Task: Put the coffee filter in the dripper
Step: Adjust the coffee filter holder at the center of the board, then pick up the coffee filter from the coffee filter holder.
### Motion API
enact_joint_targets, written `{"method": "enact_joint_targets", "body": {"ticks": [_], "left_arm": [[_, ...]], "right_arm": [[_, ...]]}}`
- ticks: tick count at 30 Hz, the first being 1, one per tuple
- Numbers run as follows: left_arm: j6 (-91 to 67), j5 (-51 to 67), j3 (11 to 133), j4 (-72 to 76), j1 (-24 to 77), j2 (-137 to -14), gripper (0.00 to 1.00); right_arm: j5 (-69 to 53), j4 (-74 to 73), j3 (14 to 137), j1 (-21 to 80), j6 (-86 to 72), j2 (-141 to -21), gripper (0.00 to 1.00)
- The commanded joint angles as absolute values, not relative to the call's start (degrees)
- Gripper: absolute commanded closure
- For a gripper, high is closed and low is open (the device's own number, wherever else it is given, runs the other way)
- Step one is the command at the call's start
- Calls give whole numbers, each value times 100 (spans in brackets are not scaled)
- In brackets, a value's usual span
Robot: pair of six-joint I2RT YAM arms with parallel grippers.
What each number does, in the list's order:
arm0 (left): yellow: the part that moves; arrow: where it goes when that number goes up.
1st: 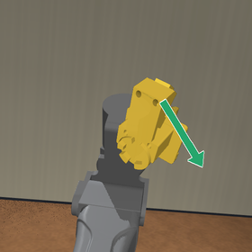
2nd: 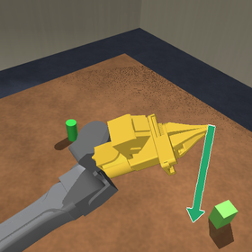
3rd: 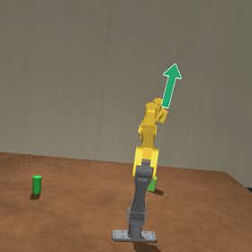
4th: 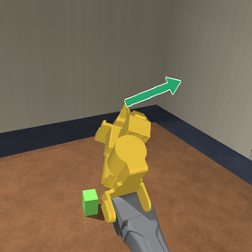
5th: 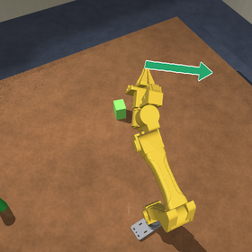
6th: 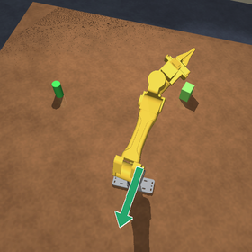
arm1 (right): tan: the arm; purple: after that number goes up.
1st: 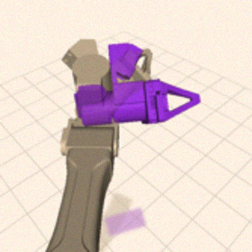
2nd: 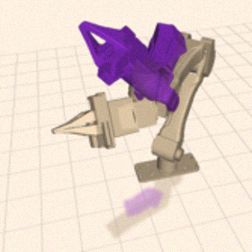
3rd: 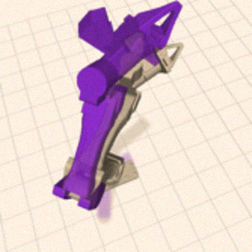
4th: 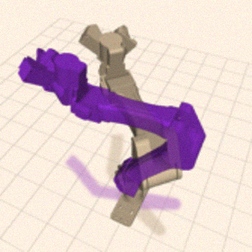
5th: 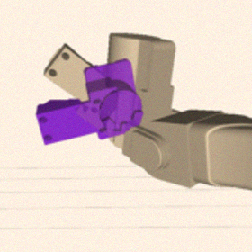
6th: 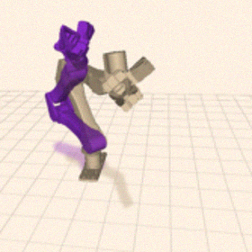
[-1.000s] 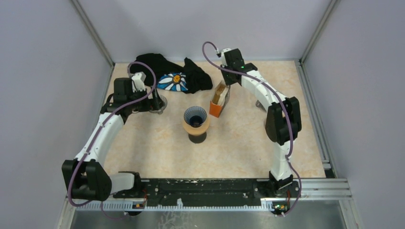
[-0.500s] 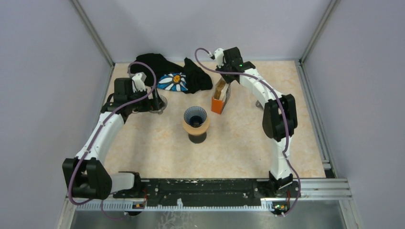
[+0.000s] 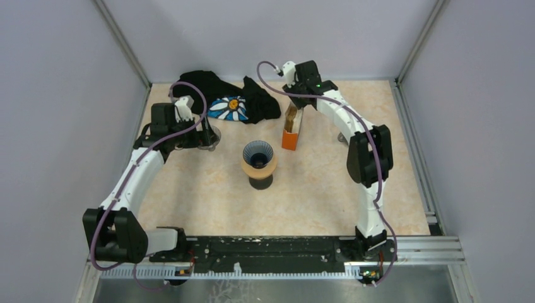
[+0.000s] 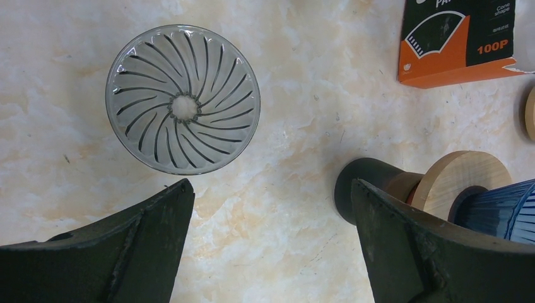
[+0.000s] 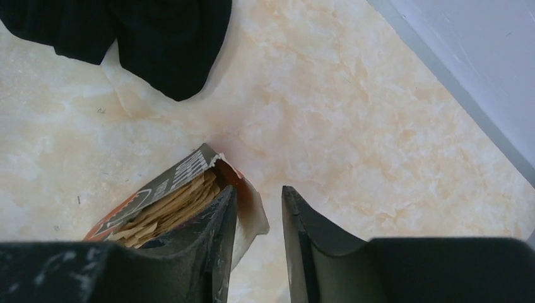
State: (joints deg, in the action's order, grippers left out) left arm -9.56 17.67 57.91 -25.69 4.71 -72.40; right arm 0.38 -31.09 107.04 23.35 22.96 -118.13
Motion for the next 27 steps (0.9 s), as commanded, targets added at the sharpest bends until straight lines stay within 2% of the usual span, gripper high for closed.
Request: {"method": "enact_joint_targets", "body": {"ticks": [1,14,22,27], "left_arm": [[-921,1941,5757,-2452,431,-7245,1],[-948,2023,5757,-2441,431,-7188,1],[-937,1991,5750,-2448,437,-7163,1],[-948,1991,5749,-2452,431,-7163,1]], "right_arm": [[363,-2801,10724,2328,1618,-11101,65],[867,-2538,9801,2597,-602,-10222,57],[849,-2042,9417,2684,-1637,-10280,57],[662,-1890,9406,2692,-1944,-10488,62]]}}
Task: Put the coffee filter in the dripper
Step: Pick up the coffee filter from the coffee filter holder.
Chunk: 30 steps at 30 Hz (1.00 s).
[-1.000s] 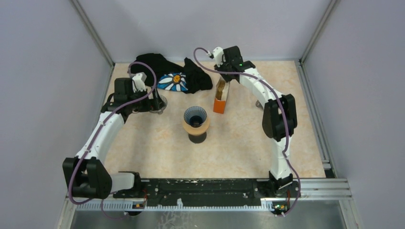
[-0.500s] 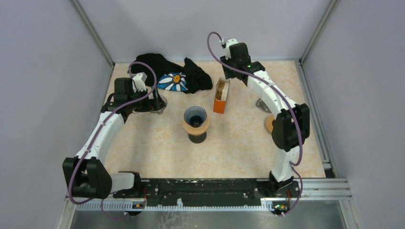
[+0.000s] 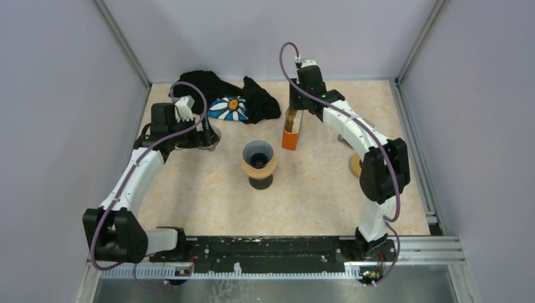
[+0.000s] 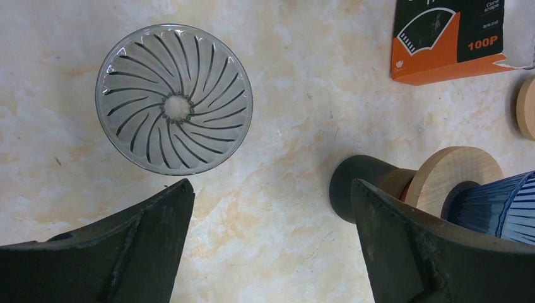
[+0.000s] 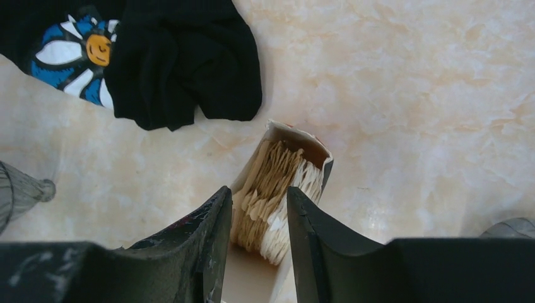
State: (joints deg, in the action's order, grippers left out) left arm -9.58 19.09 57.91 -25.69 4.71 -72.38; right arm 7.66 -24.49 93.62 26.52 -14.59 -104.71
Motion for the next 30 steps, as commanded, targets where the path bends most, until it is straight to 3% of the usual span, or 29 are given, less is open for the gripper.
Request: {"method": "enact_joint_targets", "body": {"ticks": [1,17,30], "left_arm": [[-956,1993,5748,-2452,424,-7171,1],[-966,2063,5743,-2443,423,-7216,1],[-957,2099,5740,-2443,423,-7228,1]], "right_arm": [[646,-1861,9405,2691,-1988,-10519,63],[655,-1857,9476,2690,-2146,-11016,75],[900,-2062,9405,2690,-2017,-10973,91]]}}
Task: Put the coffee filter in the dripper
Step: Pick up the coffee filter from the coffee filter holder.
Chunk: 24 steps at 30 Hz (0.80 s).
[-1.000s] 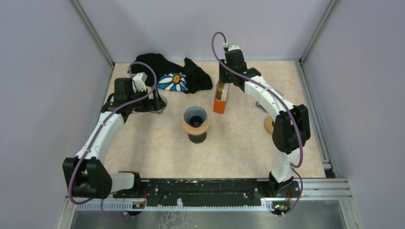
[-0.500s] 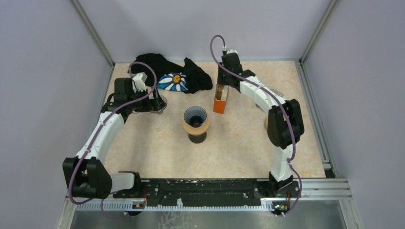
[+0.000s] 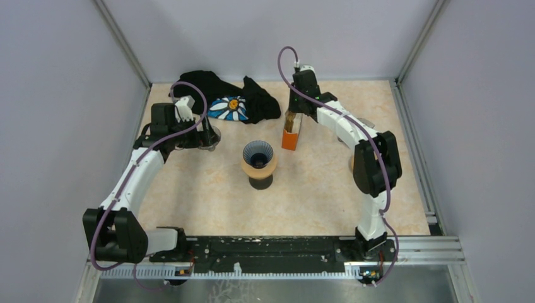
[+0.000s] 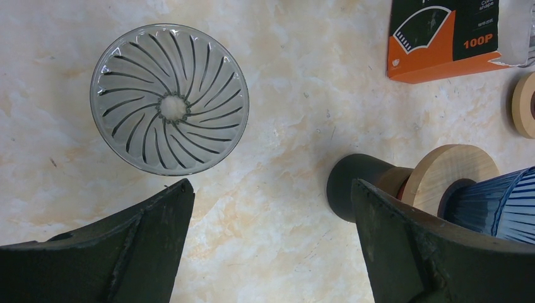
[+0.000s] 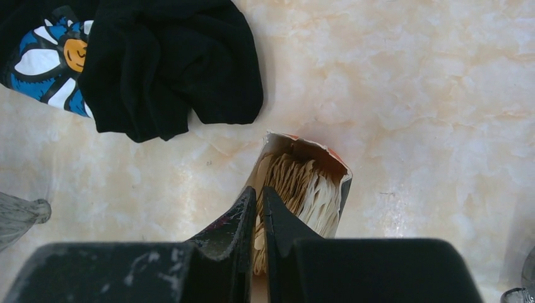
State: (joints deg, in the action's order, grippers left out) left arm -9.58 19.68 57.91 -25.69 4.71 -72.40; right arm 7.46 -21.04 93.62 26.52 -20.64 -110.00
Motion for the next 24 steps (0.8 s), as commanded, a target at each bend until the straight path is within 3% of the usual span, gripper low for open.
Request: {"method": "enact_joint_targets", "body": {"ticks": [1,13,24], "left_arm": [[-962,2096,5747,-2443,422,-7227,1],[-951,2124,5748,-2452,430,-7251,1],[-948,2128,5739,-2452,424,-7255,1]], "right_arm": [[926,-2085,9404,2694,-2013,-10969,92],[999,-2163,9473,2689,-2038,-10973,93],[649,-1659,9368,2692,-2402,-10862,84]]}}
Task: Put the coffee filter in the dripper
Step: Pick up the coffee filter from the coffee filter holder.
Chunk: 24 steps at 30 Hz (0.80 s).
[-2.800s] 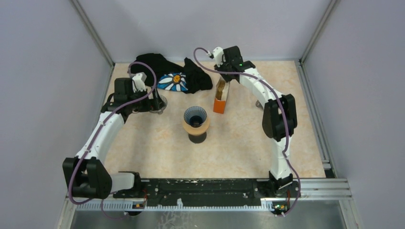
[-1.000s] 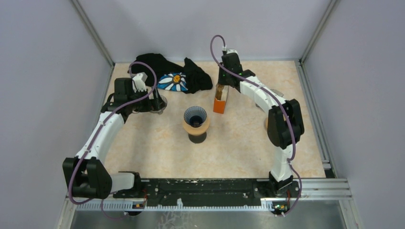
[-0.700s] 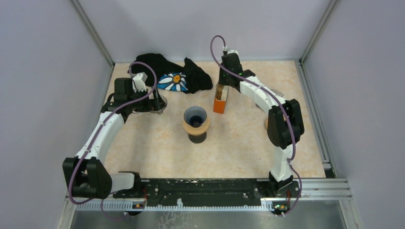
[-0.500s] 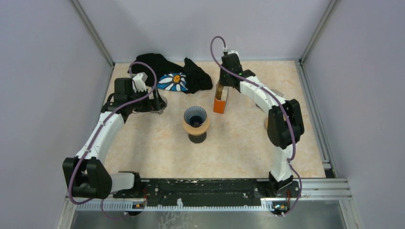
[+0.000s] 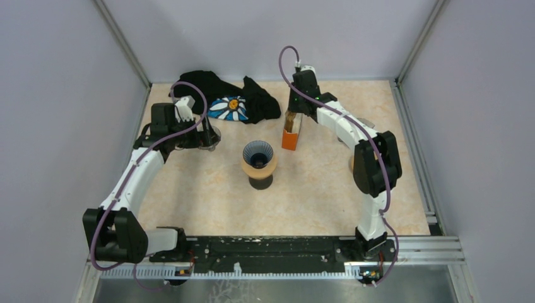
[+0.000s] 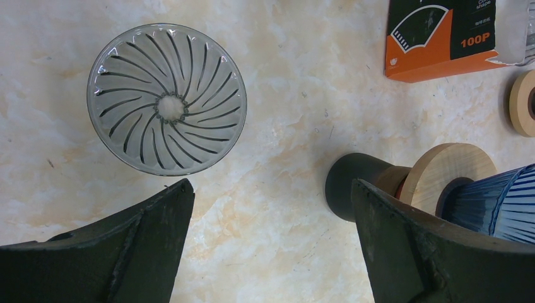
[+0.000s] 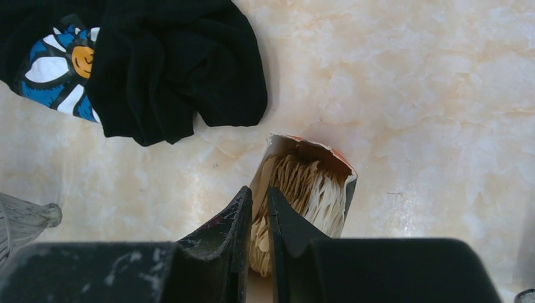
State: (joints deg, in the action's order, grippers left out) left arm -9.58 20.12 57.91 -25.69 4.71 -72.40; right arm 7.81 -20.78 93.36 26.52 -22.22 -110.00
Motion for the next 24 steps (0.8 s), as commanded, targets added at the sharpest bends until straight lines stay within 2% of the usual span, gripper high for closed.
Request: {"method": "enact_joint_targets", "body": {"ticks": [1,24], "left_arm": [[-951,2127,5739,-2450,428,-7249,1],[-949,2169,5739,-2452,428,-7264,1]], "right_arm": [[647,-1644,9369,2692,-2420,-10875,84],[1021,-2123,9470,2677,-2282,-11073,86]]}}
